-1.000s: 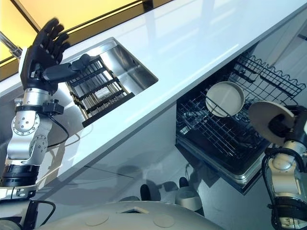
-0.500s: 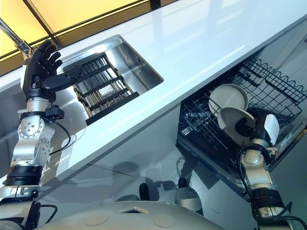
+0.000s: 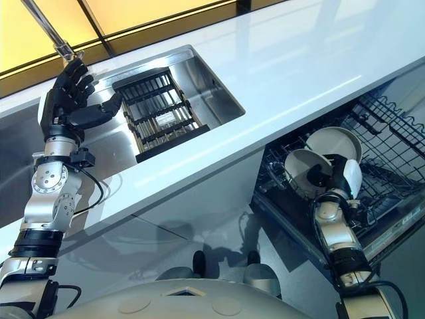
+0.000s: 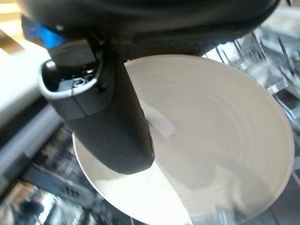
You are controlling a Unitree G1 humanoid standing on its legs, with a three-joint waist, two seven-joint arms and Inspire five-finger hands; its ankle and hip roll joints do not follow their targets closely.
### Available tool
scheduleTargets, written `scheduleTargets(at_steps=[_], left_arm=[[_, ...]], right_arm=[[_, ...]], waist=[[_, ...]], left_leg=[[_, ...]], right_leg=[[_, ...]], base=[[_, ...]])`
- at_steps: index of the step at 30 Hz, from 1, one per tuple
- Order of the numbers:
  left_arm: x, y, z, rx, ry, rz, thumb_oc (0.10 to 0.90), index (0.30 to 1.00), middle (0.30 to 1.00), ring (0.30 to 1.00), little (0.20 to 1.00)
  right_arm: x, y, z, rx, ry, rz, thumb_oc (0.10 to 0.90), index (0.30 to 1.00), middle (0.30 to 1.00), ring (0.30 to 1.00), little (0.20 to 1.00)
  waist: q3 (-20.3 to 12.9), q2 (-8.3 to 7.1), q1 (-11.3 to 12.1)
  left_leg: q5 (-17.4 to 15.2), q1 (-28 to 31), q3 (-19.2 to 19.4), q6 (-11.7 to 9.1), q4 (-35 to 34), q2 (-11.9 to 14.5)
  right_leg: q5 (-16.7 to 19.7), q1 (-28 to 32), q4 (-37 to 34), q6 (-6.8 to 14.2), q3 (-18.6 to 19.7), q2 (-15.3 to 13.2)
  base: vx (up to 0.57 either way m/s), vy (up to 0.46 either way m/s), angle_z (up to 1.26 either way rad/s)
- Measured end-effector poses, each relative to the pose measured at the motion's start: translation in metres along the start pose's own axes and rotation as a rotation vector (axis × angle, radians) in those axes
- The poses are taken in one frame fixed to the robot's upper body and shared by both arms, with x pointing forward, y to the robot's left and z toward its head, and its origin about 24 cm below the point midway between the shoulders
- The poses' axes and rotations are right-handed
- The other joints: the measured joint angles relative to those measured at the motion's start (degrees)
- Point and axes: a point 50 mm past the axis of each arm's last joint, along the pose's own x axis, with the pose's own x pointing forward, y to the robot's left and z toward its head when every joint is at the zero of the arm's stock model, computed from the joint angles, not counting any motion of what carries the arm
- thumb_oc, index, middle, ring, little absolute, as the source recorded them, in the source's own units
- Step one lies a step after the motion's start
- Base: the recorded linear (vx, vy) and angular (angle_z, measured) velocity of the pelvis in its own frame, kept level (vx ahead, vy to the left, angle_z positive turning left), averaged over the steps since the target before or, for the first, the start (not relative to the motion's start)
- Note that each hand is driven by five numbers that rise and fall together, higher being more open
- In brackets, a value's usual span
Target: Pick up plates and place into dishwasher.
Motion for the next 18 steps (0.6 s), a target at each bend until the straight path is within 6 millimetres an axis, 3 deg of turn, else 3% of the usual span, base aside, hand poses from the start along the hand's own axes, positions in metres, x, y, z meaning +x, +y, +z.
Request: scheduleTargets(at_steps=[3,13,18], left_arm=[[0.000,0.000,0.000,0.000,0.000,-0.003,0.800,0.900,0.900,0.900,0.900],[0.000,-0.002,-0.001,-0.003,0.003,-0.023,0.800,0.900,0.900,0.900,0.900],[-0.003,-0.003,-0.004,-0.013,0.012,-0.021,0.800,0.900,0.900,0.900,0.900]], right_arm=[[0.000,0.008,0.009,-0.007,-0.024,0.023,0.800,0.900,0.900,0.900,0.900],[0.002,0.003,0.025,0.016,-0.088,-0.029,0.800,0.900,0.900,0.900,0.900],[-0.002,-0.001,0.044,0.279,-0.129,-0.064,0.800,0.900,0.900,0.900,0.900]], waist=[[0.0,0.01,0.5],[1.5,0.42,0.9],[1.9,0.65,0.0]], left_leg=[[0.3,-0.3,-1.1,-0.1,0.0,0.0],[0.5,-0.6,-1.5,-0.1,0.0,0.0],[0.6,-0.6,-1.3,-0.1,0.0,0.0]], right_leg=[[0.0,0.0,0.0,0.0,-0.9,0.0],[-0.1,0.1,0.0,0.0,-1.4,0.1],[-0.1,0.0,0.0,0.0,-1.2,0.1]], base=[[0.00,0.004,0.13],[0.00,0.001,0.03],[-0.02,0.009,-0.02]])
